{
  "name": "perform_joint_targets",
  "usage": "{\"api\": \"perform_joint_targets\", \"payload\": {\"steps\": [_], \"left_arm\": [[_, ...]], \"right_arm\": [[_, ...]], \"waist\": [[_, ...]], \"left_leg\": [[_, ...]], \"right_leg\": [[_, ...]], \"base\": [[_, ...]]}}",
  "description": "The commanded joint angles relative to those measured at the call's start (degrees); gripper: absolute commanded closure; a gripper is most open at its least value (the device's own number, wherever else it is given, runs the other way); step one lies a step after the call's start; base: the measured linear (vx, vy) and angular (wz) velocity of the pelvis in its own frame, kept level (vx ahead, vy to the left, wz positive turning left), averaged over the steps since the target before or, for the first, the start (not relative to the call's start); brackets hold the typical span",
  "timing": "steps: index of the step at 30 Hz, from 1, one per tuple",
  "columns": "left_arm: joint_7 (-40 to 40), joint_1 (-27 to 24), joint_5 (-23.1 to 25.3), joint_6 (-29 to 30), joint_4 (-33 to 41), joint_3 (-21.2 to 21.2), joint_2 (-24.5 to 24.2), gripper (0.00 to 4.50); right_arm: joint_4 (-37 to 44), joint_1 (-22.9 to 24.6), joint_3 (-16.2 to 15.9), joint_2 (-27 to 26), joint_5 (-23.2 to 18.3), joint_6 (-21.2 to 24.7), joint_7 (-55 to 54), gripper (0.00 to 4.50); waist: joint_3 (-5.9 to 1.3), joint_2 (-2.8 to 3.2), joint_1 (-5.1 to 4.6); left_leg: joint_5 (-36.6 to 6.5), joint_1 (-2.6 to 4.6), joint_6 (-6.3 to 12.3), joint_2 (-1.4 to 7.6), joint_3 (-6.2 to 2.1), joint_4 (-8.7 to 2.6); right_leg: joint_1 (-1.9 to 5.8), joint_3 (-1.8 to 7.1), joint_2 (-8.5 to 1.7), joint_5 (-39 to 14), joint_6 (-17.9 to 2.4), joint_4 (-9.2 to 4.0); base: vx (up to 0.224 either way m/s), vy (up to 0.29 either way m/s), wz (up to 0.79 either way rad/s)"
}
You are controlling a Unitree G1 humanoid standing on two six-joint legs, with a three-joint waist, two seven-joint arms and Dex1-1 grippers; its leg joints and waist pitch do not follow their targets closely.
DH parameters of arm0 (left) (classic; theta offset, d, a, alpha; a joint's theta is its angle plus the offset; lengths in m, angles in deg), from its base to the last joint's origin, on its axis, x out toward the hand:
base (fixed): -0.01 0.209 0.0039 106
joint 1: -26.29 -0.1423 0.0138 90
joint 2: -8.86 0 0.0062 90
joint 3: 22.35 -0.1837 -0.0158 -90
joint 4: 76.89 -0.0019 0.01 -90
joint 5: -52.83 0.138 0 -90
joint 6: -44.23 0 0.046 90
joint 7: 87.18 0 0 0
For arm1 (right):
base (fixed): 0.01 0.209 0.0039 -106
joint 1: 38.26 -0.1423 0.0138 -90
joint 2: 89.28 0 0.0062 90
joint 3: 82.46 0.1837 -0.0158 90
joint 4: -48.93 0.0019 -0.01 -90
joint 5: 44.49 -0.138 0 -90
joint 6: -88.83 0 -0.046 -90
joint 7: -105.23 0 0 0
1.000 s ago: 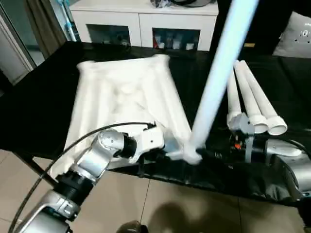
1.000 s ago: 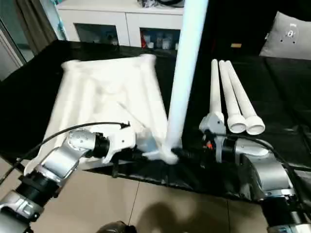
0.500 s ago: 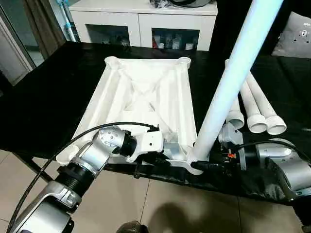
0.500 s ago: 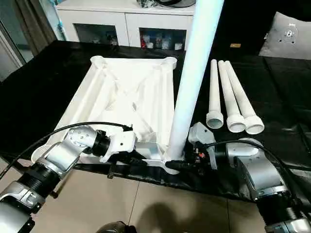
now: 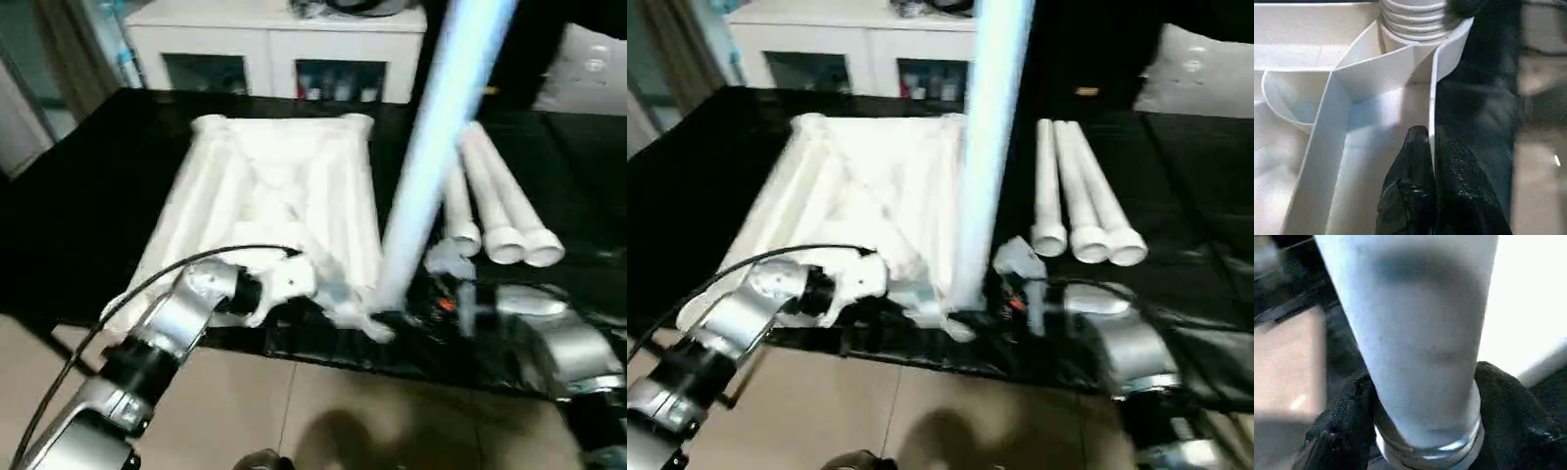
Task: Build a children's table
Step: Rotate leg to tighten
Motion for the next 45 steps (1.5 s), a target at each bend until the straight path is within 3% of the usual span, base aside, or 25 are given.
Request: {"api": "perform_joint_targets", "payload": {"steps": [1,3,6,7,8,9,11,12,13,14,15,17,18,23,26,28,32,34,36,38,39,41,45], "left_arm": [[5.7,-0.4,-2.1,5.7,6.3,1.3,5.0,4.50],[10.8,-0.6,-1.7,10.4,8.1,2.5,8.3,4.50],[15.3,-0.2,-0.4,12.9,8.5,3.2,11.4,4.50],[21.3,1.0,0.2,14.3,7.6,4.4,16.3,4.50],[21.3,1.0,0.2,14.3,7.6,4.4,16.3,4.50],[24.7,2.0,0.1,14.8,7.1,4.6,19.4,4.50],[24.7,2.0,0.1,14.8,7.1,4.6,19.4,4.50],[24.7,2.3,0.5,15.5,7.9,3.7,19.5,4.50],[24.6,2.3,0.8,15.7,8.2,3.5,19.3,4.50],[24.6,2.3,0.8,15.7,8.2,3.5,19.3,4.50],[24.4,2.2,1.0,15.8,8.3,3.3,19.0,4.50],[23.9,1.9,1.5,16.1,8.6,3.2,18.3,4.50],[23.5,1.8,1.7,15.9,8.6,3.2,17.9,4.50],[21.2,2.1,1.6,13.3,6.9,3.0,15.6,4.50],[18.1,2.6,1.6,10.5,5.1,2.3,13.4,4.50],[15.6,2.7,1.5,8.6,4.0,1.7,12.1,4.50],[10.7,2.8,1.5,5.1,2.7,0.0,9.3,4.50],[4.4,2.7,1.4,0.9,2.0,-2.5,5.9,4.50],[2.1,2.9,1.6,-1.5,1.2,-3.3,4.4,4.50],[1.2,3.0,1.6,-2.2,0.8,-3.4,3.9,4.50],[-1.4,3.3,1.6,-4.5,0.2,-4.1,2.7,4.50],[-4.6,3.7,1.9,-6.7,-0.5,-5.1,0.9,4.50],[-5.8,4.9,2.7,-9.7,-2.7,-5.8,-0.1,4.50]], "right_arm": [[-4.4,-2.1,-0.8,-6.2,0.4,3.2,-9.2,1.83],[-6.6,-3.3,0.7,-10.5,0.7,4.1,-15.1,1.83],[-8.7,-4.6,2.2,-13.5,1.2,5.4,-20.8,1.83],[-11.7,-6.5,4.0,-16.4,1.8,6.0,-27.0,1.83],[-11.7,-6.5,4.0,-16.4,1.8,6.0,-27.0,1.83],[-13.2,-7.3,4.1,-17.2,2.7,4.5,-28.6,1.83],[-13.2,-7.3,4.1,-17.2,2.7,4.5,-28.6,1.83],[-13.3,-7.2,4.7,-17.6,3.4,3.2,-29.1,1.48],[-13.2,-7.1,5.1,-17.7,3.4,3.0,-29.3,1.14],[-13.2,-7.1,5.1,-17.7,3.4,3.0,-29.3,1.14],[-13.0,-6.9,5.3,-17.5,3.4,3.1,-29.2,1.11],[-12.1,-6.2,5.7,-17.1,3.7,2.4,-29.3,1.01],[-11.4,-5.7,6.0,-16.7,3.7,2.1,-29.4,0.85],[-6.7,-3.0,6.8,-12.8,2.3,-1.6,-24.1,0.37],[-2.7,-0.1,7.7,-6.8,0.6,-2.9,-16.1,0.17],[-1.1,1.4,7.6,-3.2,0.2,-3.8,-11.5,0.08],[0.8,3.5,6.8,2.5,0.4,-5.1,-5.4,0.08],[2.4,5.2,5.0,7.3,1.1,-8.8,0.7,0.08],[3.4,5.6,4.3,9.0,0.1,-8.9,4.3,0.08],[3.8,5.7,4.1,9.6,-0.3,-8.8,5.9,0.08],[3.4,5.3,3.7,10.3,-0.3,-9.4,7.6,0.08],[2.4,4.3,2.9,10.9,0.3,-11.0,9.4,0.08],[1.5,3.0,1.4,11.1,0.3,-11.6,11.1,0.25]], "waist": [[-3.74,-0.93,-0.04],[-3.44,-1.03,-1.34],[-3.37,-0.95,-1.67],[-3.27,-0.71,-2.06],[-3.27,-0.71,-2.06],[-3.36,-0.67,-1.96],[-3.40,-0.69,-1.83],[-3.58,-0.42,-1.57],[-3.67,-0.52,-1.50],[-3.81,-0.58,-1.35],[-3.82,-0.11,-1.23],[-3.88,-0.34,-1.10],[-3.92,0.09,-0.85],[-4.08,0.09,-0.35],[-4.13,0.33,0.26],[-4.07,0.09,0.86],[-4.03,0.42,1.12],[-4.01,-0.06,1.40],[-4.08,0.17,1.64],[-4.03,0.25,1.81],[-4.02,-0.18,1.95],[-4.08,0.07,2.12],[-4.14,-0.21,2.20]], "left_leg": [[-16.1,1.48,-0.96,7.10,-4.43,-4.78],[-17.6,1.30,-1.18,6.73,-4.64,-4.77],[-17.6,1.73,-0.69,6.48,-4.38,-4.57],[-18.0,1.94,-0.75,6.52,-4.28,-4.72],[-18.0,1.94,-0.75,6.52,-4.28,-4.72],[-19.0,2.21,-0.89,6.42,-4.27,-4.63],[-19.1,2.17,-0.91,6.41,-4.35,-4.57],[-17.6,1.73,-0.13,6.65,-4.36,-4.87],[-17.3,1.72,0.03,6.63,-4.33,-4.89],[-16.1,1.51,0.48,6.57,-4.27,-4.81],[-15.8,1.49,0.63,6.59,-4.30,-4.79],[-15.1,1.56,1.19,6.68,-4.19,-4.80],[-14.4,1.49,1.41,6.76,-4.16,-4.81],[-14.1,1.49,1.73,6.86,-4.11,-4.80],[-12.6,1.35,3.17,6.91,-3.98,-4.60],[-12.3,1.29,3.83,6.74,-3.86,-4.39],[-12.3,1.31,4.18,6.82,-3.98,-4.38],[-12.6,1.37,4.61,6.83,-3.97,-4.34],[-12.2,1.31,4.95,6.96,-3.97,-4.32],[-12.6,1.43,5.28,7.01,-3.92,-4.38],[-12.8,1.52,5.22,7.11,-3.88,-4.41],[-12.9,1.52,4.97,7.12,-3.89,-4.44],[-11.7,1.32,4.90,6.98,-3.76,-4.25]], "right_leg": [[2.22,4.64,-8.33,-19.7,-10.4,-4.88],[2.36,4.47,-8.27,-23.4,-9.1,-5.71],[1.88,4.67,-8.01,-24.2,-8.5,-6.28],[1.62,4.57,-7.62,-23.8,-8.4,-6.46],[1.62,4.57,-7.62,-23.8,-8.4,-6.46],[1.60,4.50,-7.65,-24.3,-8.0,-6.71],[1.68,4.51,-7.81,-24.1,-8.0,-6.68],[1.88,4.66,-7.63,-20.7,-7.7,-6.36],[1.92,4.67,-7.64,-19.8,-7.9,-6.24],[2.17,4.73,-7.77,-17.7,-8.4,-5.94],[2.19,4.75,-7.86,-17.0,-8.6,-5.86],[2.21,4.75,-7.81,-15.7,-9.1,-5.82],[2.19,4.73,-7.71,-14.8,-9.3,-5.62],[2.32,4.77,-7.72,-12.8,-9.0,-5.48],[2.34,4.71,-7.63,-10.7,-9.0,-5.26],[2.38,4.69,-7.73,-12.0,-8.3,-5.55],[2.30,4.48,-7.59,-15.4,-7.3,-5.82],[2.19,4.49,-7.55,-16.4,-6.8,-5.96],[2.19,4.47,-7.51,-15.1,-7.5,-5.62],[2.10,4.41,-7.39,-15.3,-7.8,-5.66],[2.04,4.47,-7.49,-15.6,-7.9,-5.78],[1.99,4.49,-7.53,-15.9,-7.9,-5.61],[2.10,4.49,-7.79,-14.7,-8.7,-5.33]], "base": [[0.000,0.000,0.00],[0.000,0.000,0.00],[0.000,0.000,0.00],[0.000,0.000,0.00],[0.000,0.000,0.00],[0.000,0.000,0.00],[0.000,0.000,0.00],[0.000,0.000,0.00],[0.000,0.000,0.00],[0.000,0.000,0.00],[0.000,0.000,0.00],[0.000,0.000,0.00],[0.000,0.000,0.00],[0.000,0.000,0.00],[0.000,0.000,0.00],[0.000,0.000,0.00],[0.000,0.000,0.00],[0.000,0.000,0.00],[0.000,0.000,0.00],[0.000,0.000,0.00],[0.000,0.000,0.00],[0.000,0.000,0.00],[0.000,0.000,0.00]]}}
